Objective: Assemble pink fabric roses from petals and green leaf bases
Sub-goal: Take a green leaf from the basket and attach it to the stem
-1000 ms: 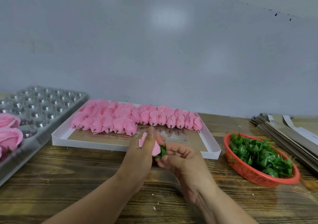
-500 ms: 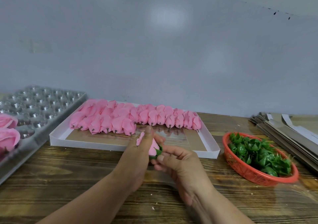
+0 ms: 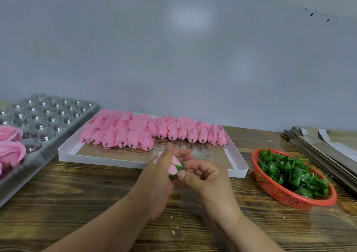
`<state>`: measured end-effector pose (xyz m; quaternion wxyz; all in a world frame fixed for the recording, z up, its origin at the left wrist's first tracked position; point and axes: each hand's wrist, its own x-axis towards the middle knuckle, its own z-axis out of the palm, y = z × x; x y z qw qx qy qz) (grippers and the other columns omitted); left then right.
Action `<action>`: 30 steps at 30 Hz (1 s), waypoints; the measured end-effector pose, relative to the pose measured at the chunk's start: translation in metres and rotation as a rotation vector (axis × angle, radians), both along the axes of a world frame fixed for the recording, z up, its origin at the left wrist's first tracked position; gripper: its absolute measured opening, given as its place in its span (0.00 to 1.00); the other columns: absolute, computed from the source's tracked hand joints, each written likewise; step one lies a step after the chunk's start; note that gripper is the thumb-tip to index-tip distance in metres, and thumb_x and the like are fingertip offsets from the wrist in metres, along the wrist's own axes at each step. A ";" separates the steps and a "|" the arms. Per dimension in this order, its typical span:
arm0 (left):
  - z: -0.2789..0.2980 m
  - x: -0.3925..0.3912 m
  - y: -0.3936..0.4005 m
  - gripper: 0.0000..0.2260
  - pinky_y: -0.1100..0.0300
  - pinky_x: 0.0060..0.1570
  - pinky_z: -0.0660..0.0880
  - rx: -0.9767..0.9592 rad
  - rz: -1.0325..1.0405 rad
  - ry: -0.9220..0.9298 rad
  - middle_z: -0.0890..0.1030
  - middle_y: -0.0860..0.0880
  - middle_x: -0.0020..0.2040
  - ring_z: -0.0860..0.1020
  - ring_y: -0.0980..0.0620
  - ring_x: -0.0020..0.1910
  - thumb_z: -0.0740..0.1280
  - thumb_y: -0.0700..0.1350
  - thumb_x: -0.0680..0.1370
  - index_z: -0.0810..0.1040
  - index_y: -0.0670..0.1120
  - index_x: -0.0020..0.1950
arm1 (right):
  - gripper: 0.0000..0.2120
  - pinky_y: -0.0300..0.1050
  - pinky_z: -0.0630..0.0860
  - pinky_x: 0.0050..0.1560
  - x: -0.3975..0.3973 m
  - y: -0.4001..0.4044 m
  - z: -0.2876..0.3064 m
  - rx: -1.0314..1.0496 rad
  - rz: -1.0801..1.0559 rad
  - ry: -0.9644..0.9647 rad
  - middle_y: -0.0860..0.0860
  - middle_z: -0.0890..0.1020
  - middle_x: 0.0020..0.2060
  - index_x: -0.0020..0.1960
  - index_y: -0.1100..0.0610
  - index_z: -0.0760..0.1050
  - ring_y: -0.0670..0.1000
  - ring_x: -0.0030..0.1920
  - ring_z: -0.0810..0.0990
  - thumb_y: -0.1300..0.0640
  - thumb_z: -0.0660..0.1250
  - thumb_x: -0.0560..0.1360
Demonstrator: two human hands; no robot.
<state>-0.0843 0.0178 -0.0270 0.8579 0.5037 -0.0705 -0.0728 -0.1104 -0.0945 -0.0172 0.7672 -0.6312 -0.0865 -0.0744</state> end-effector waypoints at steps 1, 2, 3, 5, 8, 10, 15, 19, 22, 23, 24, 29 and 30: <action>0.001 0.001 0.000 0.21 0.49 0.49 0.79 -0.033 -0.015 0.028 0.85 0.43 0.48 0.84 0.47 0.47 0.59 0.59 0.72 0.86 0.46 0.42 | 0.09 0.44 0.79 0.40 0.000 0.001 0.000 -0.035 -0.006 -0.032 0.60 0.83 0.37 0.42 0.63 0.81 0.53 0.37 0.81 0.74 0.69 0.67; 0.001 0.002 0.001 0.22 0.50 0.49 0.78 -0.060 -0.029 0.058 0.85 0.42 0.48 0.84 0.47 0.47 0.58 0.59 0.73 0.86 0.46 0.42 | 0.11 0.45 0.79 0.42 -0.001 0.002 0.001 -0.057 -0.004 -0.068 0.59 0.84 0.38 0.43 0.61 0.81 0.52 0.38 0.81 0.74 0.69 0.67; 0.000 0.004 0.001 0.22 0.51 0.49 0.78 -0.083 -0.042 0.088 0.85 0.42 0.48 0.84 0.47 0.47 0.58 0.59 0.75 0.86 0.46 0.42 | 0.13 0.46 0.79 0.43 -0.001 0.003 0.000 -0.067 -0.010 -0.099 0.57 0.85 0.39 0.44 0.59 0.82 0.50 0.38 0.82 0.75 0.69 0.67; -0.001 0.006 0.001 0.22 0.50 0.48 0.78 -0.114 -0.050 0.139 0.84 0.41 0.48 0.83 0.46 0.46 0.56 0.58 0.78 0.84 0.44 0.46 | 0.16 0.45 0.80 0.44 -0.002 0.006 -0.003 -0.088 -0.074 -0.137 0.54 0.85 0.38 0.43 0.54 0.82 0.48 0.39 0.83 0.74 0.70 0.67; 0.000 0.005 -0.001 0.21 0.49 0.48 0.78 -0.141 -0.060 0.206 0.84 0.40 0.45 0.83 0.45 0.42 0.55 0.57 0.80 0.80 0.43 0.52 | 0.13 0.46 0.80 0.45 -0.002 0.007 -0.012 -0.359 -0.300 -0.309 0.48 0.85 0.39 0.43 0.49 0.80 0.47 0.41 0.83 0.66 0.74 0.67; 0.001 0.005 -0.002 0.21 0.53 0.43 0.80 -0.163 -0.065 0.257 0.84 0.41 0.43 0.84 0.46 0.40 0.55 0.56 0.81 0.79 0.41 0.54 | 0.06 0.43 0.78 0.45 0.000 0.004 -0.015 -0.661 -0.392 -0.605 0.46 0.83 0.41 0.45 0.52 0.80 0.47 0.42 0.81 0.59 0.71 0.69; 0.003 0.005 -0.001 0.21 0.55 0.41 0.77 -0.169 -0.083 0.339 0.85 0.43 0.49 0.85 0.49 0.41 0.55 0.57 0.81 0.79 0.42 0.55 | 0.13 0.44 0.79 0.37 0.000 0.003 -0.020 -1.078 -0.489 -0.825 0.54 0.83 0.44 0.48 0.62 0.81 0.54 0.42 0.83 0.54 0.63 0.71; 0.001 0.001 -0.002 0.21 0.54 0.43 0.77 -0.161 -0.110 0.323 0.85 0.43 0.49 0.85 0.48 0.43 0.57 0.58 0.80 0.80 0.43 0.51 | 0.12 0.44 0.78 0.37 -0.003 0.005 -0.016 -1.107 -0.509 -0.878 0.54 0.83 0.43 0.48 0.62 0.81 0.55 0.40 0.82 0.57 0.63 0.72; 0.002 0.000 -0.001 0.21 0.53 0.46 0.76 -0.185 -0.155 0.336 0.85 0.43 0.49 0.85 0.49 0.42 0.56 0.57 0.81 0.80 0.43 0.51 | 0.11 0.43 0.78 0.36 -0.005 0.004 -0.013 -1.123 -0.535 -0.942 0.55 0.83 0.45 0.50 0.61 0.81 0.54 0.39 0.83 0.58 0.63 0.72; 0.003 0.001 0.000 0.21 0.53 0.47 0.76 -0.195 -0.171 0.350 0.85 0.43 0.48 0.85 0.48 0.42 0.55 0.57 0.81 0.80 0.43 0.50 | 0.11 0.43 0.79 0.35 -0.005 0.003 -0.013 -1.127 -0.530 -0.963 0.55 0.83 0.46 0.51 0.60 0.80 0.54 0.39 0.83 0.57 0.64 0.73; 0.004 0.002 0.001 0.22 0.52 0.48 0.76 -0.205 -0.189 0.365 0.85 0.43 0.47 0.84 0.48 0.41 0.55 0.57 0.81 0.81 0.42 0.49 | 0.10 0.44 0.79 0.34 -0.005 0.002 -0.012 -1.136 -0.521 -0.983 0.55 0.83 0.47 0.52 0.59 0.78 0.55 0.40 0.83 0.57 0.63 0.74; 0.003 0.006 0.003 0.22 0.53 0.45 0.80 -0.209 -0.187 0.420 0.85 0.42 0.45 0.85 0.45 0.43 0.56 0.56 0.82 0.79 0.40 0.50 | 0.12 0.46 0.79 0.33 -0.002 -0.003 -0.015 -1.302 -0.500 -1.069 0.58 0.83 0.49 0.54 0.61 0.80 0.57 0.41 0.83 0.59 0.64 0.75; 0.003 0.007 0.004 0.21 0.53 0.46 0.80 -0.207 -0.186 0.428 0.85 0.43 0.46 0.84 0.45 0.44 0.56 0.56 0.82 0.79 0.40 0.51 | 0.12 0.46 0.79 0.34 -0.002 -0.003 -0.015 -1.349 -0.502 -1.087 0.59 0.83 0.49 0.54 0.62 0.81 0.57 0.41 0.83 0.59 0.63 0.75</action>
